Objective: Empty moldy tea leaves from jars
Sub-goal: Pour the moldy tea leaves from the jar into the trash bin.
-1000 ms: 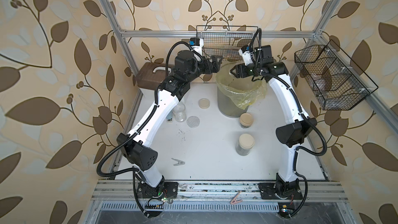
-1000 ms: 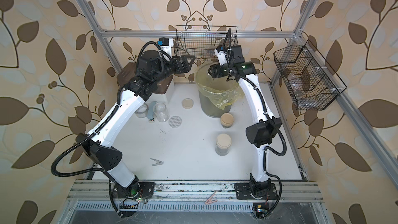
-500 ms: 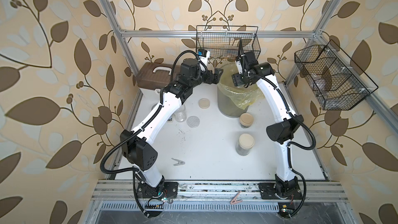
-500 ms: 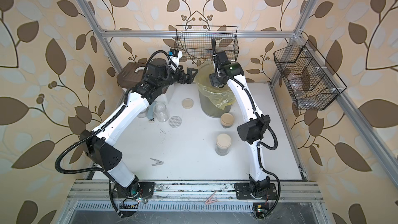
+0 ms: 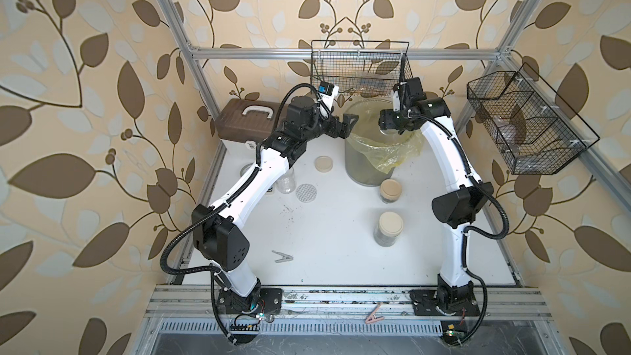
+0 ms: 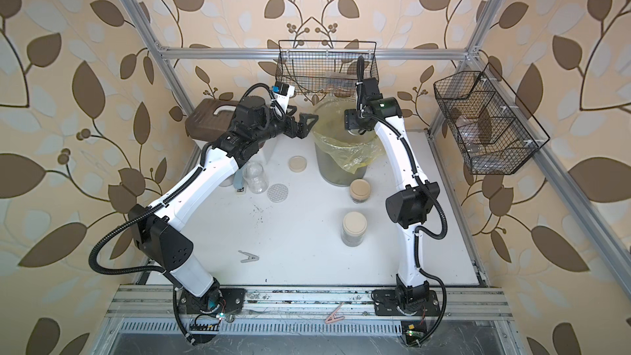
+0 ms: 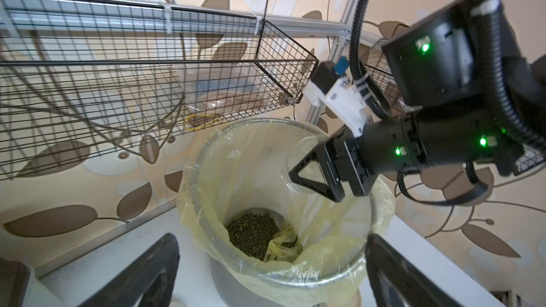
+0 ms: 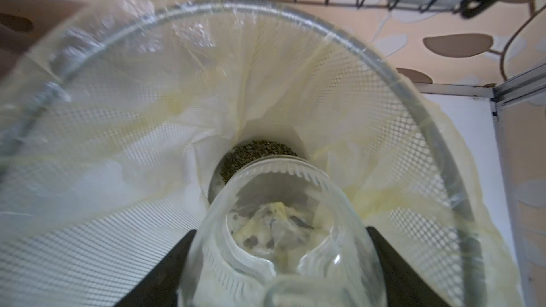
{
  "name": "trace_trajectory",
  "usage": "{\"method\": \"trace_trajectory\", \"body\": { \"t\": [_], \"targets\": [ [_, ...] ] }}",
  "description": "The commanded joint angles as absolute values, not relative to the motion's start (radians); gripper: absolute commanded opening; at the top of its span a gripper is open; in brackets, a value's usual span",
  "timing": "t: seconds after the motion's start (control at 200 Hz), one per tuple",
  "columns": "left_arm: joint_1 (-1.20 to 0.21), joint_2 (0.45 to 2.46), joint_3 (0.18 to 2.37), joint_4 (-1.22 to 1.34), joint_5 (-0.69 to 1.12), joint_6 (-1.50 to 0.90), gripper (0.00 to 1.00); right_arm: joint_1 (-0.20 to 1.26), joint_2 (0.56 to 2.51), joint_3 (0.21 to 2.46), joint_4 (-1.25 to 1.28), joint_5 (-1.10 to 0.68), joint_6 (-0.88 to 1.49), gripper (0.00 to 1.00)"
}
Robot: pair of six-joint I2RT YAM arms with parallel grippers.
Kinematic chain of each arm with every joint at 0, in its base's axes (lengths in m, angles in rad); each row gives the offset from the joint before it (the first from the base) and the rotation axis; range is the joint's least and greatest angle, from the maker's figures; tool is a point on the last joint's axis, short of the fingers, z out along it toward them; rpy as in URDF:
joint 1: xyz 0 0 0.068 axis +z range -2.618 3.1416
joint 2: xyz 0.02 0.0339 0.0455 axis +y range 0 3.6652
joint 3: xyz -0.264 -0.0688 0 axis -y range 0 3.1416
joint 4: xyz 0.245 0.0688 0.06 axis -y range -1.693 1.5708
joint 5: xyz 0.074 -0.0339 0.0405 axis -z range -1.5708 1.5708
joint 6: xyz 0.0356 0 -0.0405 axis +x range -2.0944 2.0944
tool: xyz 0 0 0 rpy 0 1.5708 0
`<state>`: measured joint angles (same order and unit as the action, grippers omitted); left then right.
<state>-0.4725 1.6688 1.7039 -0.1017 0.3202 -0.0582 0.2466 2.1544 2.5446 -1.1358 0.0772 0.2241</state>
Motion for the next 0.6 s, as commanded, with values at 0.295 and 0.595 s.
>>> {"method": "trace_trajectory", "body": {
  "t": [0.295, 0.595],
  "targets": [
    [-0.482, 1.666, 1.714, 0.205, 0.417, -0.208, 0.99, 0.249, 1.958, 2.472, -0.912, -0.062, 0.313, 0.19],
    [-0.45, 1.83, 2.018, 0.129, 0.312, -1.153, 0.99, 0.253, 1.712, 2.062, -0.18, -0.254, 0.254, 0.18]
  ]
}}
